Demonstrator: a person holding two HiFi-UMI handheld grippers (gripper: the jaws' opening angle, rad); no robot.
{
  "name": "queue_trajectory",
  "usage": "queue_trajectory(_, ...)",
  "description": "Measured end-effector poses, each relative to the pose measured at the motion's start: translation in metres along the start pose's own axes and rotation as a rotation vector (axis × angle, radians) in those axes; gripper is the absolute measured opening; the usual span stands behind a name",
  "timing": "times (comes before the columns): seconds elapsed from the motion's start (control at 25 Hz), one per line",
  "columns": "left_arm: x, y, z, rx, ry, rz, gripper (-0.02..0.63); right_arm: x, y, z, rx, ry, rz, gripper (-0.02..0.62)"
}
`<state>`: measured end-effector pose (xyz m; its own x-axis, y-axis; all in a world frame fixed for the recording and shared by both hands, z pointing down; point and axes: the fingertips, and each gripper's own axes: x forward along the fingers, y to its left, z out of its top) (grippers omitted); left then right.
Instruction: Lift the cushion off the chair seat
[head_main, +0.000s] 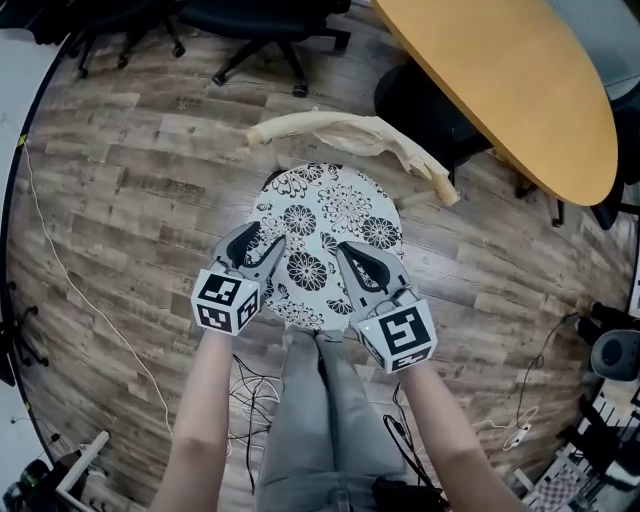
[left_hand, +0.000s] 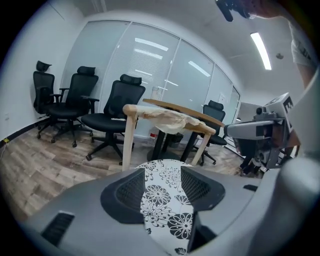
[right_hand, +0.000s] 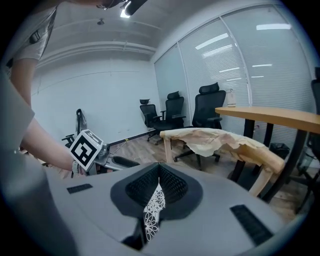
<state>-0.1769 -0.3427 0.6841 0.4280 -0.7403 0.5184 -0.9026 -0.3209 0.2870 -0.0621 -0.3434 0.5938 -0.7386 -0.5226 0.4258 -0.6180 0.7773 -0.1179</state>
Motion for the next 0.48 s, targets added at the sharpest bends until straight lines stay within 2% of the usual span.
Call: queue_trajectory(0.48,0.032,0.078,-0.099,-0.037,0.178,0.038,0.236,0.043,-0.002,-0.063,0.058,0.053,-0.027,0.026)
